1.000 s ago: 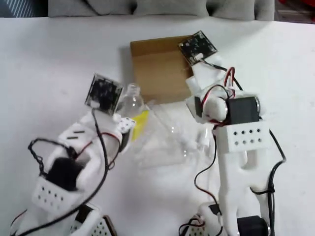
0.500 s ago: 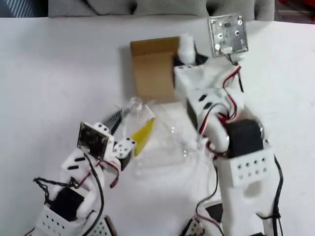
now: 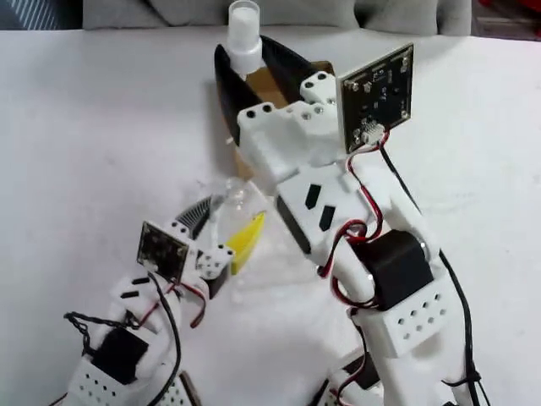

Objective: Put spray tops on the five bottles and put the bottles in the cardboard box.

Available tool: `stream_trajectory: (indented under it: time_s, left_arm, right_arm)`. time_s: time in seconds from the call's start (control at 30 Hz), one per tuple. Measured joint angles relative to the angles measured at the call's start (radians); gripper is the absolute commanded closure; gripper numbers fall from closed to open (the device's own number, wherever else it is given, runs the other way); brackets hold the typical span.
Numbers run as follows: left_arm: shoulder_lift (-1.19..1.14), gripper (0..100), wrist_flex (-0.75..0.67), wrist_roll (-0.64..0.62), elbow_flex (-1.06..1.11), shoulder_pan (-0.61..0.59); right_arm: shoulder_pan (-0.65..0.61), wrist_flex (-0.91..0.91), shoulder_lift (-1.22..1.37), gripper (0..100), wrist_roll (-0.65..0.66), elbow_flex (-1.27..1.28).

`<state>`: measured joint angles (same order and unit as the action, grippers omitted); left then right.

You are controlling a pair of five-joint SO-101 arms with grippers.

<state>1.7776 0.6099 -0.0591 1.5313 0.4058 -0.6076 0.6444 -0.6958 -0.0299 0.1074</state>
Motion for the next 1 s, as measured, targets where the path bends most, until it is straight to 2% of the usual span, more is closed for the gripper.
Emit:
stream_trajectory:
  time_s: [0.37,0.7,1.0]
  left_arm:
    - [0.005,98,0.000,0.000,0.028,0.002]
    - [0.005,98,0.000,0.000,0.028,0.002]
    - [0.005,98,0.000,0.000,0.028,0.002]
  right_arm:
    - [-0.008,0.158,-0.095,98.2,0.000,0.002]
    - [-0.006,0.161,-0.095,98.2,-0.009,0.003]
    - [-0.006,0.110,-0.095,98.2,-0.012,0.107]
